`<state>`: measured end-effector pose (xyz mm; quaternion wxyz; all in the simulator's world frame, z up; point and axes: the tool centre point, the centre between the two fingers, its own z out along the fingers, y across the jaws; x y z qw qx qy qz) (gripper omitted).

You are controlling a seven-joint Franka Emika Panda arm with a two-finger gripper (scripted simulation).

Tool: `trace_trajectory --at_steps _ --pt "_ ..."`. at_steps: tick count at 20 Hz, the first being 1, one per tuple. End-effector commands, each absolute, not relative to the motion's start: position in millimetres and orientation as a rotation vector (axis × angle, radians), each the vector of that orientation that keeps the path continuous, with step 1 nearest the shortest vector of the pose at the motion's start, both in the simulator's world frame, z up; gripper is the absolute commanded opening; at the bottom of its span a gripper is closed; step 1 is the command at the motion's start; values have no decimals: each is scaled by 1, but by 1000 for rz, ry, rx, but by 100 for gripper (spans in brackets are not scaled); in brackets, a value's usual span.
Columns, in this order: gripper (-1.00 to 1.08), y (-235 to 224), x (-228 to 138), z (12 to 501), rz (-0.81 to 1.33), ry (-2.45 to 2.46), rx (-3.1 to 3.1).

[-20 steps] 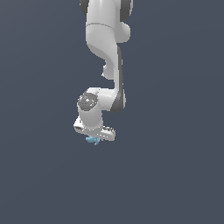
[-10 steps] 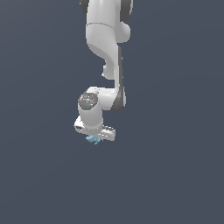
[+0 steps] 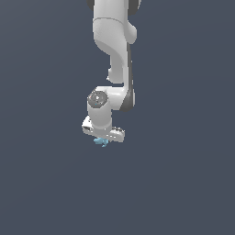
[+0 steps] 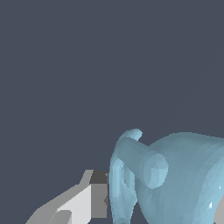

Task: Pick up the object and move it to a goal position.

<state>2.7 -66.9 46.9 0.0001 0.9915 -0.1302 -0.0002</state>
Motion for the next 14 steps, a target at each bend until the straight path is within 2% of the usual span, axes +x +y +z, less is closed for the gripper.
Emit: trace_trajectory --at_steps 1,14 --pt "-100 -59 -7 51 0 -408 3115" --pt "-100 -21 -59 73 0 -408 3115"
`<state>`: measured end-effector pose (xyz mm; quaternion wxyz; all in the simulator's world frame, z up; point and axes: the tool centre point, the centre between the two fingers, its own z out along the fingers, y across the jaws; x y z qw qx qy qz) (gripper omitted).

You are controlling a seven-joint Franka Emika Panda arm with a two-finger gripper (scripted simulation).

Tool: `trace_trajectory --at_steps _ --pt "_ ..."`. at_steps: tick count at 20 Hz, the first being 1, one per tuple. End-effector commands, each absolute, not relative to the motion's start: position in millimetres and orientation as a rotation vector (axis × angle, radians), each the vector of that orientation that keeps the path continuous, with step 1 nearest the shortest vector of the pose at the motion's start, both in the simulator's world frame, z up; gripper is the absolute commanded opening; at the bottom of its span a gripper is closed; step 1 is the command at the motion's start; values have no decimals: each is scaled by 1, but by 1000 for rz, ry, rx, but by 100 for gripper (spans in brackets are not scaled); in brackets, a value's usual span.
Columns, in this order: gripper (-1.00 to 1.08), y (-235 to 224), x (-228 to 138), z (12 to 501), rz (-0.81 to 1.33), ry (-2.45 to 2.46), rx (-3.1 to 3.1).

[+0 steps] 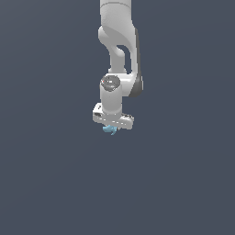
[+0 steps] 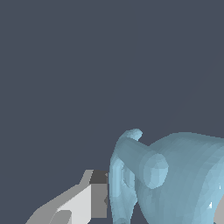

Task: Pick up the object and move it to a goal position.

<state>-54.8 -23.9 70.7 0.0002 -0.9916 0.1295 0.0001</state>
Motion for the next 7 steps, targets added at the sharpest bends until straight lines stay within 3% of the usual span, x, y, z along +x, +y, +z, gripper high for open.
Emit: trace_trajectory --at_steps 1,7 --pt "-100 -19 -61 73 0 408 -3115" --pt "-100 -14 -67 76 0 408 -3115"
